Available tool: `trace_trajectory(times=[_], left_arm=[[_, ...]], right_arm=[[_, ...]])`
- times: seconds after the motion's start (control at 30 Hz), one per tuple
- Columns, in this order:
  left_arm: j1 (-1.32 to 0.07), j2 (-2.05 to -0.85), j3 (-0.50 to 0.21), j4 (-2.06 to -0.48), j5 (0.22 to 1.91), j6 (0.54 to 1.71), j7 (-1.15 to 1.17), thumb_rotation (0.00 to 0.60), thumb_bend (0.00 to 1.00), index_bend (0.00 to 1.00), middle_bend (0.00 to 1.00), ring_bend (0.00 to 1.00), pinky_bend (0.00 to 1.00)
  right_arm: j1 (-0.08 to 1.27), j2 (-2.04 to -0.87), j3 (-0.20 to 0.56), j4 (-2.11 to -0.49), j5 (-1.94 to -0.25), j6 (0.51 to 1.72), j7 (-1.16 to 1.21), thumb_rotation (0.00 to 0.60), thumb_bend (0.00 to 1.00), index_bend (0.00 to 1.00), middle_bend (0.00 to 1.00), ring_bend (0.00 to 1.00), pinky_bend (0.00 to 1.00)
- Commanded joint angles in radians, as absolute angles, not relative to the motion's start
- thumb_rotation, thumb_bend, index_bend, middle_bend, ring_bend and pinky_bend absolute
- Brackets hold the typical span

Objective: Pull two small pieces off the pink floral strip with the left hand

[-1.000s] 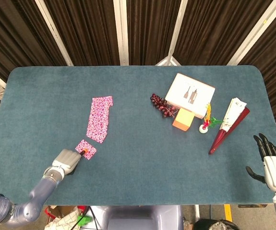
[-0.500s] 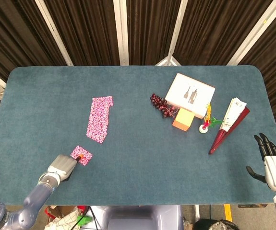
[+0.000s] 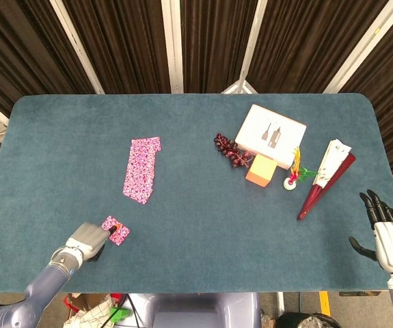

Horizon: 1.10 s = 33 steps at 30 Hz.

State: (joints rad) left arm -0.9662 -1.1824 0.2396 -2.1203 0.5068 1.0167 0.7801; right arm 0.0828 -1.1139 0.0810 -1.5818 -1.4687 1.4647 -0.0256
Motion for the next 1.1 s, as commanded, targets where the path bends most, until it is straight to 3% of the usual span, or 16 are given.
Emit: trace_trajectory(times=[0.03, 0.33, 0.53, 0.77, 1.1], left_arm=[[-0.952, -1.151, 0.218, -2.129, 0.553, 1.004, 0.731, 0.6, 0.99, 0.01, 0.85, 0.77, 0.73], [-0.961, -1.169, 0.142, -2.026, 0.597, 0.953, 0.65, 0.6, 0.99, 0.0, 0.85, 0.77, 0.73], [-1.027, -1.241, 0.098, -1.91, 0.475, 0.886, 0.664, 0.6, 0.99, 0.0, 0.85, 0.77, 0.73], [-1.11, -1.315, 0.08, -1.834, 0.312, 0.891, 0.733, 0.6, 0.99, 0.0, 0.85, 0.77, 0.73], [-1.16, -1.379, 0.073, -1.77, 0.211, 0.899, 0.77, 0.6, 0.99, 0.0, 0.85, 0.77, 0.73]], right_arm=[[0.083, -1.113, 0.082, -1.58, -1.467, 1.464, -0.023, 0.6, 0.25, 0.0, 0.07, 0.18, 0.24], [0.083, -1.112, 0.084, -1.576, -1.462, 1.462, -0.012, 0.6, 0.25, 0.0, 0.07, 0.18, 0.24], [0.085, -1.109, 0.081, -1.572, -1.466, 1.456, 0.002, 0.6, 0.25, 0.0, 0.07, 0.18, 0.24], [0.085, -1.109, 0.082, -1.57, -1.463, 1.456, 0.005, 0.6, 0.25, 0.0, 0.07, 0.18, 0.24], [0.085, -1.108, 0.082, -1.57, -1.462, 1.455, 0.009, 0.6, 0.25, 0.0, 0.07, 0.18, 0.24]])
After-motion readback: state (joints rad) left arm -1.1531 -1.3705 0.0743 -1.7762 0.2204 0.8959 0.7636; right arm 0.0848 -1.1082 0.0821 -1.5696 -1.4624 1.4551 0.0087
